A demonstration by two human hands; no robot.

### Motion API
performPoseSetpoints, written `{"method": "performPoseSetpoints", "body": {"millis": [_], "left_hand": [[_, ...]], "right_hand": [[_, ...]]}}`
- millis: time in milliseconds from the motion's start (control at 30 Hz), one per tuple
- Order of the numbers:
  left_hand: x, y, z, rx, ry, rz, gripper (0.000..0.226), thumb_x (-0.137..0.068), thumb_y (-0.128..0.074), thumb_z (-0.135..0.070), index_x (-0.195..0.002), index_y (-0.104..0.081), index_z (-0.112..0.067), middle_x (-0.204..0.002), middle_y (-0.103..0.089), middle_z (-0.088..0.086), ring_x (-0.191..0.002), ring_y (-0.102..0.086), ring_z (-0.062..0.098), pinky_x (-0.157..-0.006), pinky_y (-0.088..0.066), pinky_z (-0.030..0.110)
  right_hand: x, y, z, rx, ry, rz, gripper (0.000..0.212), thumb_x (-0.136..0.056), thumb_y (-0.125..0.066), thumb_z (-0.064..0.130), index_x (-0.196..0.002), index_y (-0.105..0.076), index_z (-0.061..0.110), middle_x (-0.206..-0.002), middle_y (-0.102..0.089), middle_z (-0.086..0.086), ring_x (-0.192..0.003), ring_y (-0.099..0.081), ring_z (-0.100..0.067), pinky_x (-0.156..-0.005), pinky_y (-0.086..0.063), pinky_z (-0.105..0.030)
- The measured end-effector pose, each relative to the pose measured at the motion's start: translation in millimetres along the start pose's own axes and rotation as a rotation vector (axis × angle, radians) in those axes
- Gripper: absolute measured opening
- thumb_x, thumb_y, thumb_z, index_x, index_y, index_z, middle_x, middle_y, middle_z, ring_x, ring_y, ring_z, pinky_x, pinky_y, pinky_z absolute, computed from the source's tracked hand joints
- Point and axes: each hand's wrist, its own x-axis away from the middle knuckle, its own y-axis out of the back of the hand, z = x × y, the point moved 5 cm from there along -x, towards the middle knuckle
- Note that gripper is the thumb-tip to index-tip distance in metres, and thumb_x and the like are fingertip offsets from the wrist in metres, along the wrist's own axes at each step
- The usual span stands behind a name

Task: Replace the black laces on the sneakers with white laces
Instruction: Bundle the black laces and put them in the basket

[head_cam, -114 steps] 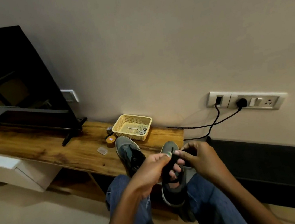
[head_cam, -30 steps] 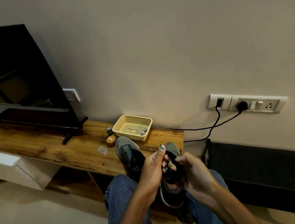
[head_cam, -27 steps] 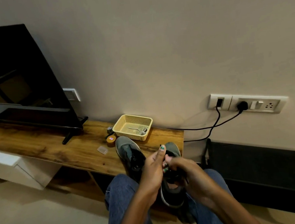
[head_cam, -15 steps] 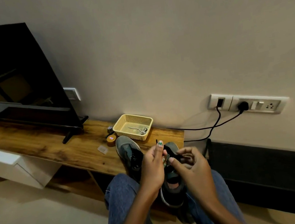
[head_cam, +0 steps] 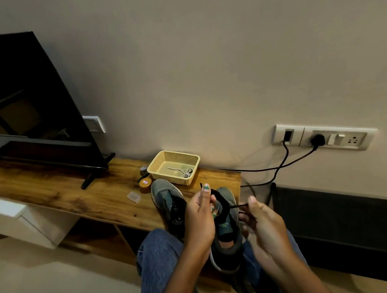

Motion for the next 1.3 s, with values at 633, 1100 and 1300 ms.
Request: {"method": "performPoseSetpoints", "body": {"millis": [633,1100,1300], "left_hand": [[-3,-3,11,-0.176,-0.015,0.169,0.036,-0.1,-0.041,-0.036,-0.071,-0.054,-0.017,-0.068,-0.05,0.003,-0.067,-0.047,0.016,-0.064,-0.036,0.031],[-3,-8,16,0.021,0.185,0.196,0.036,-0.099,-0.046,-0.031,-0.067,-0.053,-0.016,-0.048,-0.043,-0.011,-0.047,-0.038,0.003,-0.052,-0.033,0.018],[-2,-10,19,0.045,0.205,0.185,0.036,-0.099,-0.046,-0.029,-0.068,-0.052,-0.013,-0.049,-0.041,-0.009,-0.043,-0.037,0.001,-0.05,-0.033,0.015]], "right_hand": [[4,-10,-5,0.149,-0.209,0.231,0.028,-0.086,-0.065,0.027,-0.101,-0.07,0.003,-0.078,-0.065,-0.006,-0.072,-0.055,-0.014,-0.061,-0.042,-0.024],[11,-19,-9,-0.222,-0.467,0.396,0.032,-0.068,-0.051,0.017,-0.094,-0.065,0.006,-0.093,-0.061,-0.013,-0.087,-0.052,-0.025,-0.077,-0.037,-0.035],[8,-20,-12,-0.218,-0.41,0.481,0.052,-0.026,-0.078,0.004,-0.077,-0.072,0.006,-0.082,-0.063,-0.01,-0.077,-0.055,-0.019,-0.074,-0.039,-0.032]]}}
